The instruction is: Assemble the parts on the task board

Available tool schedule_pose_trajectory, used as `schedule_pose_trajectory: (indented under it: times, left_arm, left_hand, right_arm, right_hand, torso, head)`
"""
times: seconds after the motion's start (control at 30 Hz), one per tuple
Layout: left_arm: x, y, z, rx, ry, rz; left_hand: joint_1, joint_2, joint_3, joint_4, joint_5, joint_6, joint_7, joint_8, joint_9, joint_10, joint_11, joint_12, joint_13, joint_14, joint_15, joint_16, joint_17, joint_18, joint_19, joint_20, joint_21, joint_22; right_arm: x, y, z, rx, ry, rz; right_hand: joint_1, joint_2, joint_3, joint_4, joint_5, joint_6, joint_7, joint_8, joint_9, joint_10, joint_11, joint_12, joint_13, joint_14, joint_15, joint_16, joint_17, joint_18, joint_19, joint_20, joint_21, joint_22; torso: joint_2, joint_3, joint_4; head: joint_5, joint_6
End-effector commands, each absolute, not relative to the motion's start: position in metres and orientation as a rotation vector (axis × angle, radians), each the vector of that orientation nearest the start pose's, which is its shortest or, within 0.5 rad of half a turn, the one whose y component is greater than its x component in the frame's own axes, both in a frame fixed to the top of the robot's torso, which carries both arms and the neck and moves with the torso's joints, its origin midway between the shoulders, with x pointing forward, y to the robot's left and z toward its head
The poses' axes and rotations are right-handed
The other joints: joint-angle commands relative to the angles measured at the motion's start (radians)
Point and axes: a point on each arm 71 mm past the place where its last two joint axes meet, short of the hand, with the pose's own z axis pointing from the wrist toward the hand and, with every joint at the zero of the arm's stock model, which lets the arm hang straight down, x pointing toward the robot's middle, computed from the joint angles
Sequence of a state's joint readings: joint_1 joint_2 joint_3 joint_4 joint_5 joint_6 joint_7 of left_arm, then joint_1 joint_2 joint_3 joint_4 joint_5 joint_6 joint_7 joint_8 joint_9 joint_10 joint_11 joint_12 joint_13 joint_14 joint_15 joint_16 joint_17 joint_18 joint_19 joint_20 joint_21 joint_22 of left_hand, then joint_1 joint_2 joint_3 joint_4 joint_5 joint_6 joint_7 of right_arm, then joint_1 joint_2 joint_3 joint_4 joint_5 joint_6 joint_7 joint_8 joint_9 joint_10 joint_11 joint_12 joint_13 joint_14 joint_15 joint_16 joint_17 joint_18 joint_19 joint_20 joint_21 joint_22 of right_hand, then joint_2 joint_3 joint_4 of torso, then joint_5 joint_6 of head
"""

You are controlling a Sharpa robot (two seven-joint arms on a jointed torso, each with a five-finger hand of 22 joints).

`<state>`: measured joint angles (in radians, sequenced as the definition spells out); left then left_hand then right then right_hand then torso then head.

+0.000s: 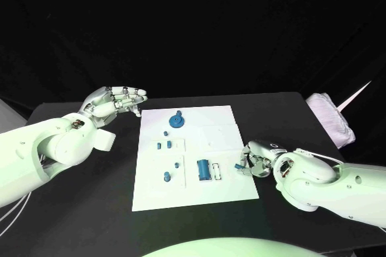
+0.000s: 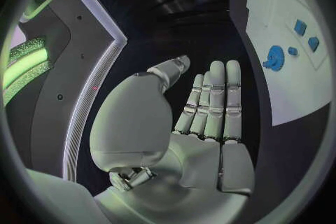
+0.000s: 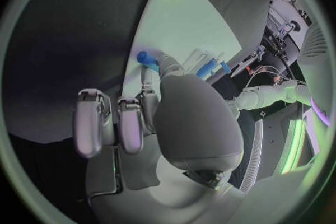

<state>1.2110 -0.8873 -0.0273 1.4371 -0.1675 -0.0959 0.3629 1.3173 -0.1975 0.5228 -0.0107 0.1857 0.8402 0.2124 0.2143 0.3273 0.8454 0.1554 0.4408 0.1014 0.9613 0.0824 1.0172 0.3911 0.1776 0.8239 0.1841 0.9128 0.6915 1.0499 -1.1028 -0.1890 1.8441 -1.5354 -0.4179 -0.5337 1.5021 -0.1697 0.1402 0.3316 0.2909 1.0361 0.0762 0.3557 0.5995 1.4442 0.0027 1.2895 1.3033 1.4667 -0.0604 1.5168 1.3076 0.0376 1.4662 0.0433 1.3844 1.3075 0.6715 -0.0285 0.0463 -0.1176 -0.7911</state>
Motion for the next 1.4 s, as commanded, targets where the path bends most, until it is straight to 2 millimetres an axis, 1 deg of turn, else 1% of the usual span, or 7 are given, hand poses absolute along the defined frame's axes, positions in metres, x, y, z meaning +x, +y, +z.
schedule_pose_trajectory:
  times: [0.03, 0.13, 0.27, 0.5, 0.73, 0.9, 1.4]
  left_arm:
    - [0.501, 0.242, -0.171, -0.906, 1.53, -1.594]
    - [0.501, 0.242, -0.171, -0.907, 1.531, -1.593]
    - [0.501, 0.243, -0.171, -0.907, 1.53, -1.592]
    - [0.501, 0.243, -0.171, -0.908, 1.53, -1.59]
    - [0.501, 0.243, -0.171, -0.908, 1.53, -1.589]
    - [0.501, 0.242, -0.171, -0.909, 1.53, -1.592]
    - [0.5, 0.241, -0.171, -0.912, 1.535, -1.598]
  left_hand:
    - [0.001, 0.009, 0.0, 0.004, 0.005, -0.008, 0.001, 0.006, 0.0, -0.008, 0.001, 0.005, -0.001, -0.005, 0.002, 0.005, 0.001, 0.006, 0.006, -0.002, -0.007, -0.002]
    - [0.001, 0.009, 0.0, 0.004, 0.005, -0.008, 0.001, 0.006, 0.0, -0.008, 0.001, 0.005, -0.001, -0.005, 0.002, 0.005, 0.001, 0.006, 0.006, -0.002, -0.007, -0.002]
    - [0.001, 0.009, 0.0, 0.004, 0.005, -0.008, 0.001, 0.006, 0.0, -0.008, 0.001, 0.005, -0.001, -0.005, 0.002, 0.005, 0.001, 0.006, 0.006, -0.002, -0.007, -0.002]
    - [0.002, 0.009, 0.001, 0.003, 0.005, -0.008, 0.001, 0.006, 0.0, -0.009, 0.0, 0.006, -0.001, -0.006, 0.001, 0.005, 0.001, 0.006, 0.007, -0.002, -0.007, -0.002]
    - [0.002, 0.009, 0.001, 0.003, 0.005, -0.008, 0.001, 0.006, 0.0, -0.009, 0.0, 0.006, -0.001, -0.006, 0.001, 0.005, 0.001, 0.006, 0.007, -0.002, -0.007, -0.002]
    - [0.002, 0.01, 0.001, 0.004, 0.005, -0.007, 0.001, 0.007, 0.0, -0.009, 0.0, 0.007, -0.001, -0.006, 0.001, 0.006, 0.001, 0.006, 0.007, -0.002, -0.008, -0.002]
    - [-0.005, 0.019, 0.003, 0.015, 0.005, -0.001, 0.0, 0.013, 0.001, -0.009, 0.0, 0.01, -0.002, -0.007, 0.002, 0.008, 0.002, 0.006, 0.009, -0.002, -0.011, -0.005]
  right_arm:
    - [0.362, -0.26, -0.285, 0.054, 2.027, 0.225]
    - [0.362, -0.259, -0.285, 0.057, 2.02, 0.227]
    - [0.361, -0.257, -0.282, 0.079, 2.001, 0.244]
    - [0.36, -0.251, -0.27, 0.141, 1.949, 0.308]
    - [0.363, -0.242, -0.255, 0.238, 1.92, 0.393]
    - [0.364, -0.233, -0.253, 0.405, 1.947, 0.462]
    - [0.363, -0.209, -0.275, 0.55, 2.094, 0.501]
  right_hand:
    - [0.017, -0.014, 0.148, -0.062, 0.017, 0.013, 0.0, 0.001, -0.195, 0.002, -0.005, 0.007, 0.104, 0.078, -0.007, -0.004, 0.144, -0.003, 0.052, -0.005, 0.006, 0.2]
    - [-0.01, -0.041, 0.219, -0.072, 0.05, 0.016, 0.0, 0.005, -0.189, 0.004, -0.005, 0.007, 0.105, 0.078, -0.008, -0.003, 0.146, -0.003, 0.053, -0.005, 0.008, 0.202]
    - [-0.046, -0.058, 0.275, -0.087, 0.068, 0.017, -0.003, 0.012, -0.179, 0.009, -0.007, 0.01, 0.108, 0.079, -0.009, -0.002, 0.149, -0.004, 0.056, -0.006, 0.013, 0.205]
    - [-0.1, -0.068, 0.339, -0.118, 0.117, 0.013, -0.006, 0.028, -0.158, 0.013, -0.011, 0.01, 0.109, 0.08, -0.012, -0.001, 0.153, -0.007, 0.062, -0.009, 0.03, 0.213]
    - [-0.128, -0.066, 0.354, -0.123, 0.119, 0.009, -0.007, 0.033, -0.151, 0.016, -0.011, 0.013, 0.111, 0.08, -0.013, 0.0, 0.155, -0.008, 0.063, -0.009, 0.032, 0.214]
    - [-0.173, -0.06, 0.369, -0.125, 0.126, 0.007, -0.012, 0.043, -0.139, 0.024, -0.015, 0.025, 0.119, 0.082, -0.015, 0.003, 0.161, -0.01, 0.066, -0.011, 0.042, 0.218]
    - [-0.325, -0.049, 0.369, -0.092, 0.033, 0.009, -0.017, 0.058, -0.122, 0.037, -0.018, 0.046, 0.134, 0.083, -0.018, 0.005, 0.165, -0.011, 0.069, -0.014, 0.046, 0.222]
  torso:
    - [0.0, 0.0002, -0.0008]
    - [-0.001, 0.0006, -0.001]
    - [-0.001, 0.0002, -0.0003]
    - [-0.001, -0.0003, -0.0013]
    - [0.0, -0.0005, 0.0]
    - [0.0, 0.0001, -0.0012]
    - [0.0, 0.0013, -0.0009]
  head:
    - [0.001, -0.002]
    - [0.002, -0.002]
    - [0.002, -0.002]
    - [0.006, -0.005]
    - [0.005, -0.004]
    - [0.005, -0.006]
    - [0.006, -0.009]
